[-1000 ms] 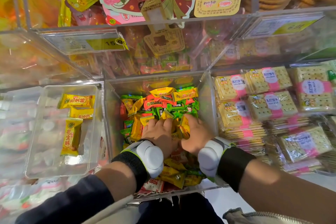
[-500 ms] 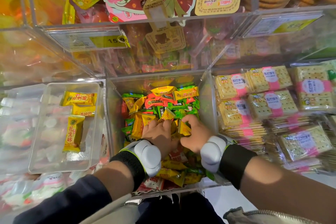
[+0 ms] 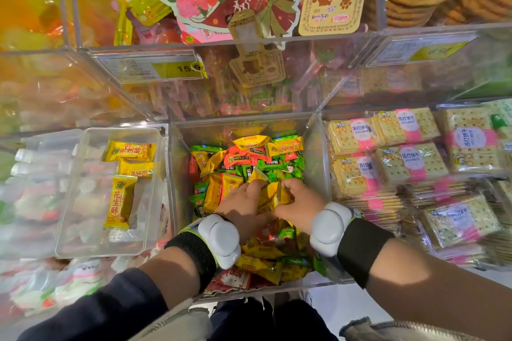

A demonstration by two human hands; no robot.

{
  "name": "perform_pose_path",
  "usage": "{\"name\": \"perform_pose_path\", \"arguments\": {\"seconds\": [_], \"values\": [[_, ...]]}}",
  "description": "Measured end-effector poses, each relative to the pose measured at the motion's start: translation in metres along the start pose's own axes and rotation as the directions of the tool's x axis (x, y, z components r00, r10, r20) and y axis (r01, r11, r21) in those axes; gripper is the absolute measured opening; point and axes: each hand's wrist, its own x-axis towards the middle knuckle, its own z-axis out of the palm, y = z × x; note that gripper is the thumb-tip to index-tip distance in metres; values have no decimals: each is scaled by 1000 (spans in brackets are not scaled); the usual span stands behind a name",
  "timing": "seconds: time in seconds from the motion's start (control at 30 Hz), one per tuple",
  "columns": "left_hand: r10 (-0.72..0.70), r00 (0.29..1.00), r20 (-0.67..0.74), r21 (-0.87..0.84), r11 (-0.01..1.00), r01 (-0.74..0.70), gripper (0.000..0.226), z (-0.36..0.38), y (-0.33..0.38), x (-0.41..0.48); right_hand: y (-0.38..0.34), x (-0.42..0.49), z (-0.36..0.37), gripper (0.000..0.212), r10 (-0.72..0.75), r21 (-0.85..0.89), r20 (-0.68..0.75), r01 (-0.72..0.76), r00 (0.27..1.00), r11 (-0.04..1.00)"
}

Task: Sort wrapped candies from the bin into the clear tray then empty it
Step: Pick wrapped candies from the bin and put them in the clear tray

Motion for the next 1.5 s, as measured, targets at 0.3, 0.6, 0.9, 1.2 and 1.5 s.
{"name": "perform_pose_path", "arguments": {"seconds": [0.3,0.6,0.9,1.2,1.5], "values": [[-4,994,-109,-72,997,-3,72,-13,-4,-7,-10,-5,-4,60,-106,91,-29,108,994,990],[-20,985,-173,-131,991,-2,73,-34,-1,-21,-32,-14,-12,54,-133,160,-88,146,987,976],[-6,966,-257,-215,975,-51,76,-53,-3,-34,-56,-24,-18,54,-179,220,-108,199,978,955],[28,943,-332,-301,944,-134,77,-76,-12,-47,-82,-29,-20,53,-227,302,-102,247,969,921],[46,893,-448,-349,910,-222,69,-99,-21,-65,-116,-37,-19,55,-302,304,-124,326,945,895]]}}
